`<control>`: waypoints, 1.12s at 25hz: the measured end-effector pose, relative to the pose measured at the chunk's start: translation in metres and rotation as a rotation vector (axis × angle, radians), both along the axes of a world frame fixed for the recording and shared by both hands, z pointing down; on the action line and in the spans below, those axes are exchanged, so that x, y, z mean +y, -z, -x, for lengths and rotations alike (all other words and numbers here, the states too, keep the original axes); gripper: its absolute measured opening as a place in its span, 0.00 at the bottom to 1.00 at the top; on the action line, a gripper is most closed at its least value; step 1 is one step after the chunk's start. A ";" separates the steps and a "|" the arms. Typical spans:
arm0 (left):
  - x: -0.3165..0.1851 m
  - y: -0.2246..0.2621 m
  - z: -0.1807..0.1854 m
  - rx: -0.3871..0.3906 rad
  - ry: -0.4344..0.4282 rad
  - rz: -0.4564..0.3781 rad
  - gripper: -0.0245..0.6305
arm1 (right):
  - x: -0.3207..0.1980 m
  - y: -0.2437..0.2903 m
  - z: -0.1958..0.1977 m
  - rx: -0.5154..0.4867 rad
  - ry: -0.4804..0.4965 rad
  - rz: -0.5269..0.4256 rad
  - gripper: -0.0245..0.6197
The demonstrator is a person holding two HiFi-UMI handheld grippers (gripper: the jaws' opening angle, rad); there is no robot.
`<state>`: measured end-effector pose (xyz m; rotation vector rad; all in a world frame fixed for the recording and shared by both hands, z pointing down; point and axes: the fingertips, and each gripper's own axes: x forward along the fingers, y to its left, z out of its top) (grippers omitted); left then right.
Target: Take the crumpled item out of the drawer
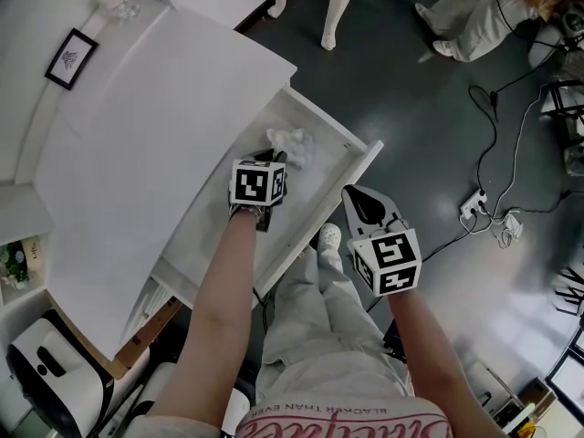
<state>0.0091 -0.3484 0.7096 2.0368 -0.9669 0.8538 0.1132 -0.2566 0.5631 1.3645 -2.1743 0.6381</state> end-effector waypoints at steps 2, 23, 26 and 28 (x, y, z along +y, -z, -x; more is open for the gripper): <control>0.001 0.004 0.001 0.017 0.012 0.003 0.15 | 0.000 0.002 0.002 -0.003 0.006 -0.004 0.05; 0.017 0.082 0.006 0.069 0.045 -0.102 0.13 | -0.003 0.057 0.008 -0.020 0.042 -0.104 0.05; 0.020 0.098 0.007 0.067 0.050 -0.128 0.13 | -0.003 0.068 0.008 -0.027 0.053 -0.124 0.05; 0.024 0.108 0.007 0.068 0.055 -0.145 0.13 | -0.002 0.074 0.008 -0.032 0.058 -0.135 0.05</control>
